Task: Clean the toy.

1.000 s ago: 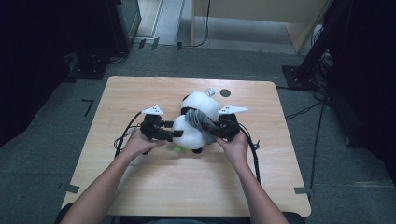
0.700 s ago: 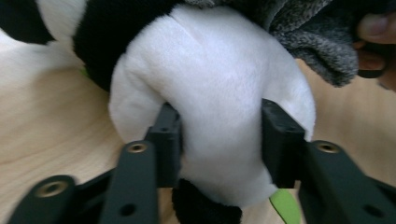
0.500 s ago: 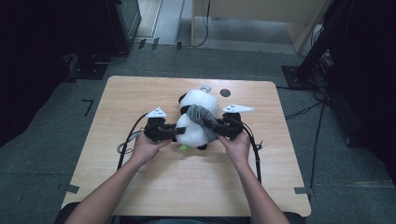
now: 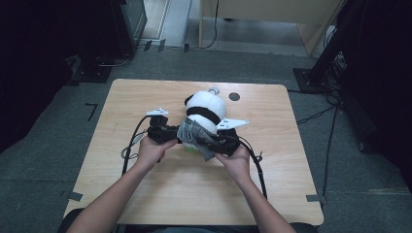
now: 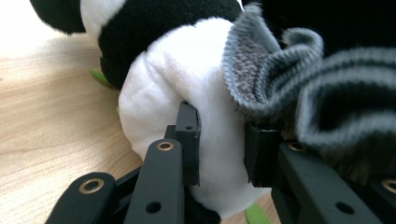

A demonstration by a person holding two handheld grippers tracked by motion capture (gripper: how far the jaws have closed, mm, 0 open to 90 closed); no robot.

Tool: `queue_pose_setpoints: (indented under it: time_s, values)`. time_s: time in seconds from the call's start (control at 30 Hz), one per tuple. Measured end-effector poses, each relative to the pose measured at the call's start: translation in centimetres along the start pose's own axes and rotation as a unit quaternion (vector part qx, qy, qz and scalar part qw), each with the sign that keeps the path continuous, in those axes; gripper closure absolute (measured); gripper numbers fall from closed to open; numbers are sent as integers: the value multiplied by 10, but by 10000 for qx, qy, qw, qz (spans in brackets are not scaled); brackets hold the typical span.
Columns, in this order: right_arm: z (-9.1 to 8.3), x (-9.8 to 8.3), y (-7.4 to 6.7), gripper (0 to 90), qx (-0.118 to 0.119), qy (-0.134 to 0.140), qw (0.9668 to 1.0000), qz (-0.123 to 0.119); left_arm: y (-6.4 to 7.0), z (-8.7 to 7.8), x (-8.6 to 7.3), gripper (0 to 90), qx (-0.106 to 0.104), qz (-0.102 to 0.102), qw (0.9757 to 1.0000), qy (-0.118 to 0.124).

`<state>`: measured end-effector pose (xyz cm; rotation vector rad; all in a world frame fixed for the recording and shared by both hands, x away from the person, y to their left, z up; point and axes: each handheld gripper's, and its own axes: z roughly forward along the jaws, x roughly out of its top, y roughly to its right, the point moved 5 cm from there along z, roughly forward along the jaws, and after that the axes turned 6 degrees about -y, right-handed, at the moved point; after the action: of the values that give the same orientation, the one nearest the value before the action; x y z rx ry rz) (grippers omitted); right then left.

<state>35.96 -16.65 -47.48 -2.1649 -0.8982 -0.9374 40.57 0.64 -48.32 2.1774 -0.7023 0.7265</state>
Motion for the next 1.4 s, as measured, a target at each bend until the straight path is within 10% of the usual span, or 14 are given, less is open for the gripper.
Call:
queue_pose_setpoints:
  time_s: [0.5,0.97,1.1,1.4]
  values:
    - [23,-28,1,784,136,-473,9973,-548,-8,4,-5,716,162,-107,9998,-100]
    - [50,-52,12,781,-2,-1232,9921,-228,-12,-3,0,715,127,-275,9995,12]
    - [47,-47,5,777,84,-1374,9895,-440,-10,-4,1,713,431,70,9990,-10]
    - [9,-11,-9,776,294,-495,9955,-748,-13,-5,1,713,232,-129,9996,-27]
